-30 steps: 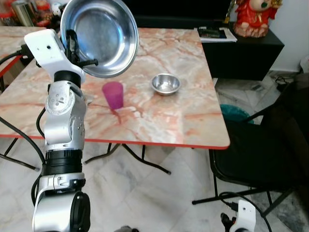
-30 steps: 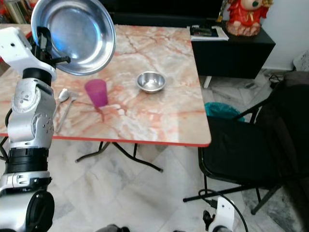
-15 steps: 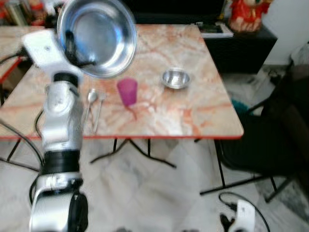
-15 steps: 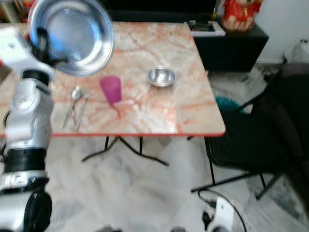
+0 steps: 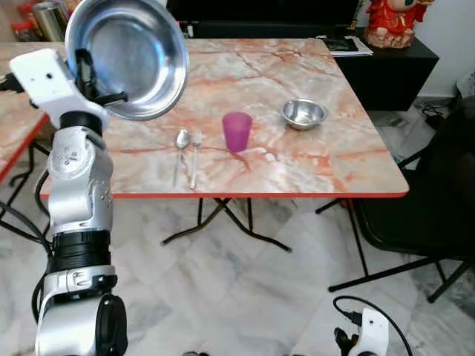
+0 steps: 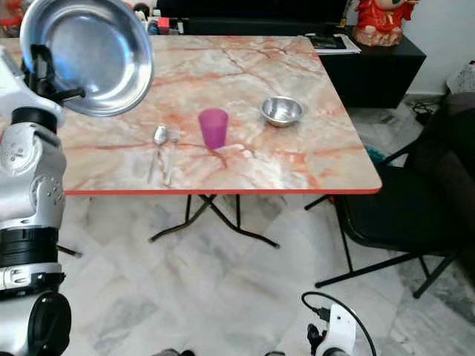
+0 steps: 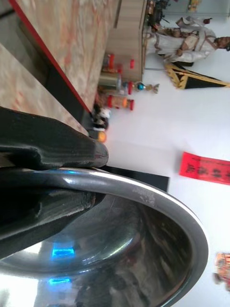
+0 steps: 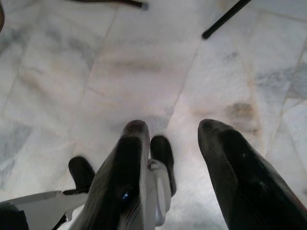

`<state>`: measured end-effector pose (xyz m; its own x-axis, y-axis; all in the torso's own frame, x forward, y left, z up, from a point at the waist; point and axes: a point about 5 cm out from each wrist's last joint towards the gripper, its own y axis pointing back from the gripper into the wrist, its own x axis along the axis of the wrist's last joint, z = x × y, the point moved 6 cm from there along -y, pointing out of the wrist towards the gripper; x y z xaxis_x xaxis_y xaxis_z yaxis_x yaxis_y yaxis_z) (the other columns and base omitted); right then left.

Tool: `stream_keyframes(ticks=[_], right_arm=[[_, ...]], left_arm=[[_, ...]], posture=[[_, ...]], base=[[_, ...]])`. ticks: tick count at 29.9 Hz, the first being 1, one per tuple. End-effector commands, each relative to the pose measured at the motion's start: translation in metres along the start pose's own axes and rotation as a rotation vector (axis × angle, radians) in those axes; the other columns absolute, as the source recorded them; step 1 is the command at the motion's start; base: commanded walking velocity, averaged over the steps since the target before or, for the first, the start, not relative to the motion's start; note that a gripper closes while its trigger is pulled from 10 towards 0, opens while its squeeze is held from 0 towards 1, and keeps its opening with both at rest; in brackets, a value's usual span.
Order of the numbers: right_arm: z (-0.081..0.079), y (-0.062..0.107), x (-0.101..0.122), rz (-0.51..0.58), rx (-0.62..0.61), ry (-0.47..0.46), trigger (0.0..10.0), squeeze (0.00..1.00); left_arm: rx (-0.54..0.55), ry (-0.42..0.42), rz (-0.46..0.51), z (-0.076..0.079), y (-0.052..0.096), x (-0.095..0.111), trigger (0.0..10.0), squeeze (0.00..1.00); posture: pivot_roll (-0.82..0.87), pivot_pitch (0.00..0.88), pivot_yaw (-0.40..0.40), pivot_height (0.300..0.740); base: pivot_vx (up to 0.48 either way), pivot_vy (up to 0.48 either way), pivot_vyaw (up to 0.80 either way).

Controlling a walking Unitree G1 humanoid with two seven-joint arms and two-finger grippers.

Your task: Setting the table

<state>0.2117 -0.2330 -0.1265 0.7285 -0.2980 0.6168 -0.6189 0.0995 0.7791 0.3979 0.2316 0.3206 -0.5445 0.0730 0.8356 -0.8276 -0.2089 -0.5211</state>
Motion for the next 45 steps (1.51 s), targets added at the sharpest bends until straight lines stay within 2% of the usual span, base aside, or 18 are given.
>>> stream_keyframes(ticks=[1, 18, 27, 34, 39, 43, 45], right_arm=[[0.002, 0.001, -0.002, -0.004, -0.005, -0.005, 10.0, 0.0], [0.002, 0.001, -0.002, -0.002, -0.002, -0.002, 10.0, 0.0], [0.002, 0.001, -0.003, -0.005, 0.0, 0.002, 10.0, 0.0], [0.002, 0.001, -0.003, -0.005, 0.001, 0.004, 10.0, 0.0], [0.002, 0.001, -0.004, -0.006, 0.002, 0.005, 10.0, 0.0], [0.002, 0.001, -0.003, -0.005, 0.001, 0.002, 10.0, 0.0], [0.002, 0.001, -0.003, -0.004, 0.0, 0.0, 10.0, 0.0]], left_arm=[[0.009, -0.014, 0.002, -0.005, 0.002, 0.001, 10.0, 0.0], [0.037, -0.038, -0.007, -0.02, 0.006, 0.001, 10.0, 0.0], [0.071, -0.084, -0.073, -0.039, 0.021, -0.019, 10.0, 0.0], [0.093, -0.1, -0.098, -0.048, 0.028, -0.027, 10.0, 0.0], [0.112, -0.134, -0.166, -0.061, 0.04, -0.046, 10.0, 0.0], [0.131, -0.17, -0.287, -0.075, 0.065, -0.081, 10.0, 0.0], [0.136, -0.172, -0.31, -0.078, 0.071, -0.088, 10.0, 0.0]], posture=[[-0.01, 0.125, 0.005, 0.74], [-0.01, 0.12, 0.006, 0.74], [-0.01, 0.111, 0.008, 0.74], [-0.01, 0.105, 0.009, 0.74], [-0.01, 0.11, 0.013, 0.74], [-0.01, 0.115, 0.014, 0.74], [-0.01, 0.115, 0.014, 0.74]], base=[[0.0, 0.326, 0.0], [0.0, 0.33, 0.0], [0.0, 0.347, 0.0], [0.0, 0.347, 0.0], [0.0, 0.347, 0.0], [0.0, 0.345, 0.0], [0.0, 0.345, 0.0]])
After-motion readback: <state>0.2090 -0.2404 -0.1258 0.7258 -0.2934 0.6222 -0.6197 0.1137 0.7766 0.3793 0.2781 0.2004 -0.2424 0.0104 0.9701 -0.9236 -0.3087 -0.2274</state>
